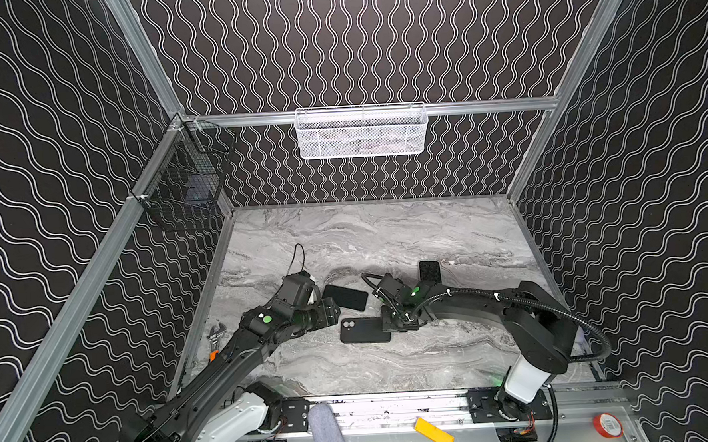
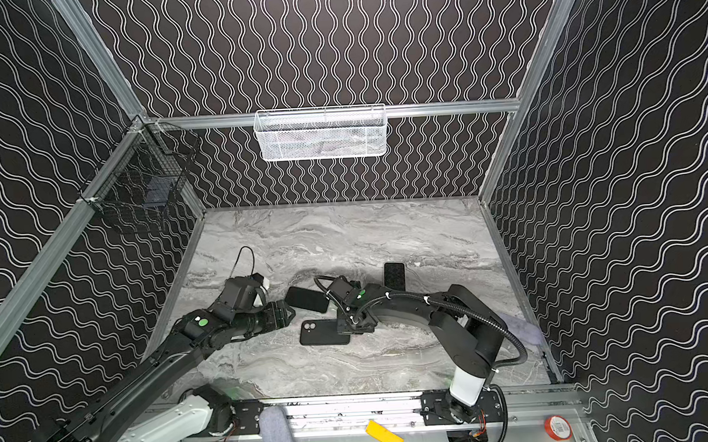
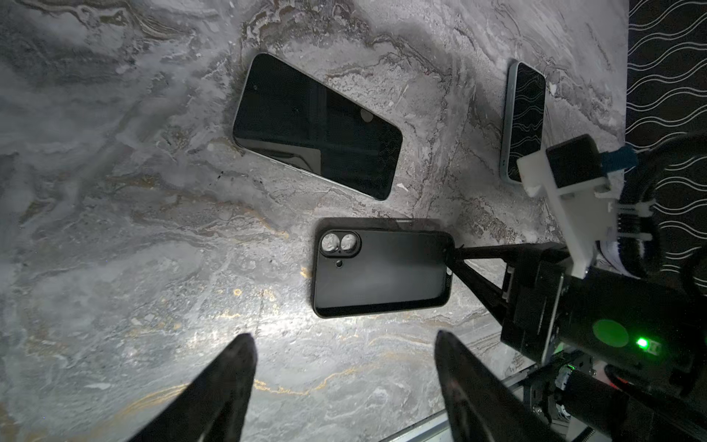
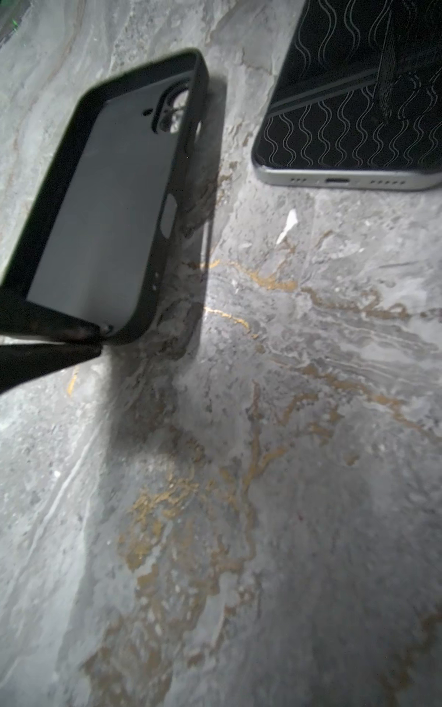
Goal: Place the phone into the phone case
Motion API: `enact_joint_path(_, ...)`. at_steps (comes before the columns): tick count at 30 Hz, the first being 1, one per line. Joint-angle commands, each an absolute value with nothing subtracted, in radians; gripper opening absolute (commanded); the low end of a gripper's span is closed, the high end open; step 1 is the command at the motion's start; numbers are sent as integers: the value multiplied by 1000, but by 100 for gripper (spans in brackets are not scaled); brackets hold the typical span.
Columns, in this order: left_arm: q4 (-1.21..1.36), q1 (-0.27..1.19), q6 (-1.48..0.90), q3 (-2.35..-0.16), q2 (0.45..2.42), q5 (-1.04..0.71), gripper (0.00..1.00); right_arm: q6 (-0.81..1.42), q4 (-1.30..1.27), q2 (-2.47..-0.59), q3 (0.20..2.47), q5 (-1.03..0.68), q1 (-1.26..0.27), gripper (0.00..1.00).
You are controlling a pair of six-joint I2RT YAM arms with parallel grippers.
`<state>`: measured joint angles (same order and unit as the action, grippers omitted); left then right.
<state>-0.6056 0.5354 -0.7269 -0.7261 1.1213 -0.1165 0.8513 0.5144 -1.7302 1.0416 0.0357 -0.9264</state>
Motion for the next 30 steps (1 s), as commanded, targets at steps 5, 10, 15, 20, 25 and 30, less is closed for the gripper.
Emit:
enact_joint_path(5,-642,465,-639,-820,1138,-80,78,875,546,-1664,1061,90,-916,38)
enact_joint_path(10,-681,359,-566,-912,1137,-69,98,845,503,-1502,1056,71,-848,59)
enact_joint_path(15,-591,254,-566,-919,1193,-173,98,873,217,-1347,910,-135,-711,80)
enact_joint_path(20,-462,173,-583,-892,1307,-319,98,904,73,-1372,865,-307,-640,88)
enact_joint_path(25,-391,139,-564,-891,1447,-377,99,902,48,-1487,885,-393,-639,92)
enact_joint_path(30,-302,132,-576,-889,1593,-461,98,953,-96,-1563,842,-461,-640,93)
